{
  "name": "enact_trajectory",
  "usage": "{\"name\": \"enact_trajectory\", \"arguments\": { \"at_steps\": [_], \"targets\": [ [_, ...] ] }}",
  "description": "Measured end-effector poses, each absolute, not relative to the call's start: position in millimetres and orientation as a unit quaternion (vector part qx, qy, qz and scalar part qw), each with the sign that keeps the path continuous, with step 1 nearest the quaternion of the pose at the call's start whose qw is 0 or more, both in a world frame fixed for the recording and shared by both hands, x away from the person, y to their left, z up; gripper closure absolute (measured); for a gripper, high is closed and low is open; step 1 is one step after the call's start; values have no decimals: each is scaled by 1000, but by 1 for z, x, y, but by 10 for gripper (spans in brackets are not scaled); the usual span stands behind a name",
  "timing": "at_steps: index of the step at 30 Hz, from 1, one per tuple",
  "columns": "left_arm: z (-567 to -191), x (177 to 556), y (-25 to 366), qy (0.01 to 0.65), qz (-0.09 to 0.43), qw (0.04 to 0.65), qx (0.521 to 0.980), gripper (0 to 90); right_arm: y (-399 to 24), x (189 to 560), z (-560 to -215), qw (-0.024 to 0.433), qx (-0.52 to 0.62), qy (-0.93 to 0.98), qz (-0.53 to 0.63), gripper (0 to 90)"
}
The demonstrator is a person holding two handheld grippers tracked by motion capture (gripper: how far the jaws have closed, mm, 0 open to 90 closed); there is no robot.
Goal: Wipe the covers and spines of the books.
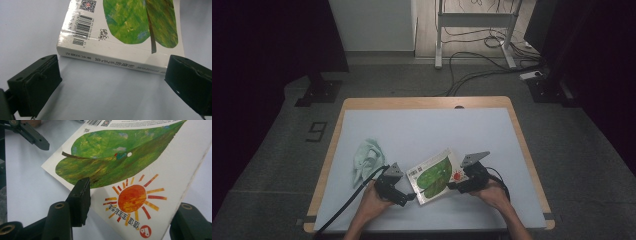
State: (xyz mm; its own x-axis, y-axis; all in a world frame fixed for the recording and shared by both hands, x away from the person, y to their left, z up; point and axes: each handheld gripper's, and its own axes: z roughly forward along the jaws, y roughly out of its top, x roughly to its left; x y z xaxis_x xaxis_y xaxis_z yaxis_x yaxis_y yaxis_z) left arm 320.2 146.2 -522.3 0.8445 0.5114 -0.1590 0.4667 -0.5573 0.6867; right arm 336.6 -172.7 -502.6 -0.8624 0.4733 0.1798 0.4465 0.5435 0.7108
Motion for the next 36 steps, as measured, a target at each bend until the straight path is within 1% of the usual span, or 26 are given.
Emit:
{"name": "enact_trajectory", "arguments": {
  "at_steps": [8,13,16,21,25,27,31,36],
  "targets": [
    [-523,323,144,274,29,377,884,1,-176,333,-507,17,266,875,403,425],
    [-525,323,140,267,30,371,889,13,-178,334,-505,8,267,872,410,419],
    [-525,322,139,264,33,367,891,14,-179,338,-498,-4,268,866,422,373],
    [-525,321,139,263,36,366,892,14,-174,343,-491,4,264,874,408,287],
    [-525,321,140,258,38,361,895,13,-173,348,-491,3,274,875,399,268],
    [-525,320,140,258,39,359,896,12,-174,350,-491,8,280,875,396,272],
    [-525,321,140,260,48,354,897,8,-179,348,-489,22,286,872,397,352],
    [-522,320,140,261,48,359,895,10,-182,341,-488,33,275,877,393,405]
  ]
}}
